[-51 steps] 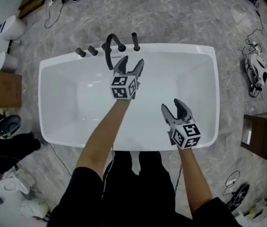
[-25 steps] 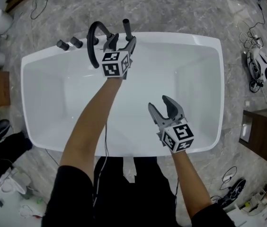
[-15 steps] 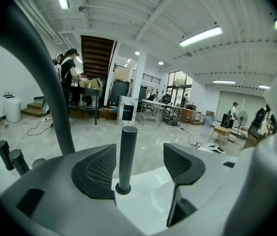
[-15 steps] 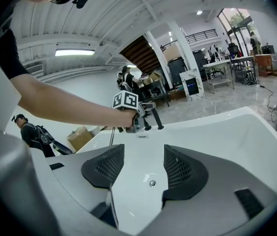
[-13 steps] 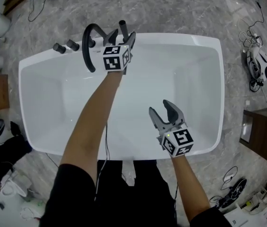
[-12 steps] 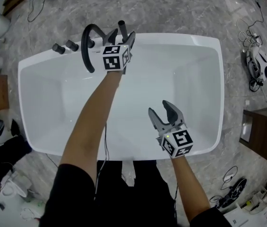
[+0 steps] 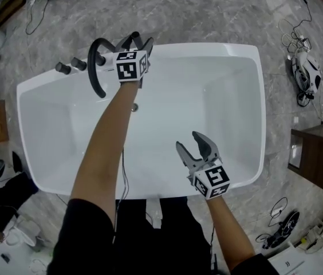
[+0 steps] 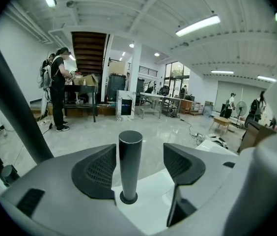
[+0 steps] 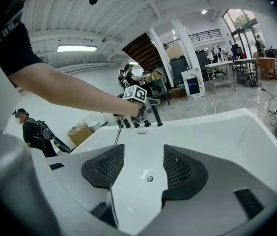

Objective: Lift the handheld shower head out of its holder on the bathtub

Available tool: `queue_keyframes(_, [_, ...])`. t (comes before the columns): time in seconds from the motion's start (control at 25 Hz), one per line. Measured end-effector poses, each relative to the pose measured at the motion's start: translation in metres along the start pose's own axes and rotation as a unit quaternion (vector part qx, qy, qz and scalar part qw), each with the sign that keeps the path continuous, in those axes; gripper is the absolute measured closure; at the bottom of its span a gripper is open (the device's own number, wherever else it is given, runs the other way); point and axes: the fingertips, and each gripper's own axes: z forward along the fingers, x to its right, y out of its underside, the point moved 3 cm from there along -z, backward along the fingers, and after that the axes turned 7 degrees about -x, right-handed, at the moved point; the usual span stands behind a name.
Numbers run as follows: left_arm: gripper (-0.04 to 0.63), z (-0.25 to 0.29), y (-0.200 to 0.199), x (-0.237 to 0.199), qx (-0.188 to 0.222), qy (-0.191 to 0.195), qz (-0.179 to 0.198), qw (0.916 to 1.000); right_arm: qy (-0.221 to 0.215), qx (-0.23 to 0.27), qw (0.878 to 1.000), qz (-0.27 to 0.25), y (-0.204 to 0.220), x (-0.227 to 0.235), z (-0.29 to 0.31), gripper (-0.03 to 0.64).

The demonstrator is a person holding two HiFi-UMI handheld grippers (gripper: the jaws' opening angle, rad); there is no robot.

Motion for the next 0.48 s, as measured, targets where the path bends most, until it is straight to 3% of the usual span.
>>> queue_keyframes(0.16, [0.324, 0.008, -0.001, -0.007, -0.020, -0.013, -0.004, 0.9997, 0.006, -0.004, 1.000, 0.014, 0.012, 0.001, -0.008, 0.397])
queue_keyframes(0.36, [0.459, 0.011, 0.006, -0.015, -0.038, -0.022, -0.009, 0.9990, -0.007, -0.020, 1.000, 0.008, 0.029, -0.012, -0.011, 0.397])
queue_keyframes(0.48, [0.460, 0.007, 0.006, -0.015, -0.047, -0.009, 0.009, 0.9988, -0.015, -0.027, 1.000, -0.002, 0.032, -0.019, -0.012, 0.397])
